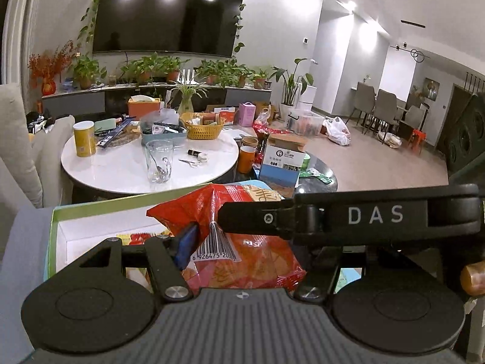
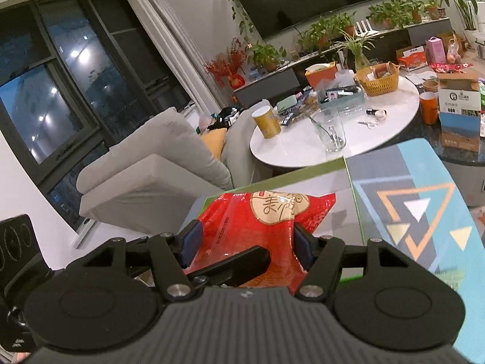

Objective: Organize snacks
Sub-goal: 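Carry the red bag into the box and open the right gripper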

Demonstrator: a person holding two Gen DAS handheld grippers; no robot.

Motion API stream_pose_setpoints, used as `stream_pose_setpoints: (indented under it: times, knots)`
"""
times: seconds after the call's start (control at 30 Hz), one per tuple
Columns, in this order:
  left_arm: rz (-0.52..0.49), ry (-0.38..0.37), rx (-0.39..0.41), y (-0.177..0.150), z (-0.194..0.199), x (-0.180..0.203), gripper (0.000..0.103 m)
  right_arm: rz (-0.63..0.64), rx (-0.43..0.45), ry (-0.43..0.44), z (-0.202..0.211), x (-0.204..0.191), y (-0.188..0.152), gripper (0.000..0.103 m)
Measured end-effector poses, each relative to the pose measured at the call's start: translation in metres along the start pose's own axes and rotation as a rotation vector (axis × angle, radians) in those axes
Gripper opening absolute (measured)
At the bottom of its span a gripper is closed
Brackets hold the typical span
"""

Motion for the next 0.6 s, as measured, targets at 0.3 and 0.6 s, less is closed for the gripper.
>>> stream_pose_setpoints:
  times: [0.3, 0.6]
  knots:
    - [0.011, 0.01, -0.041, -0.001, -0.034, -0.014, 0.06, -0.028, -0.019, 0.006, -0.023, 0.02, 0.006, 0.068]
    - [0.034, 0.014, -0.079, -0.01, -0.062, -0.027, 0.06, -0.07, -0.051, 0.005, -0.044, 0.039, 0.003, 0.068]
Point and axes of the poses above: each gripper's, at about its wrist camera, not at the fingertips, and z roughly against the way its jaws point, x to its right, y to its top, the point moved 9 cm from there along -z, roughly the way its jaws point, and after that the axes turned 3 degrees about -x, right-handed, at the moved point
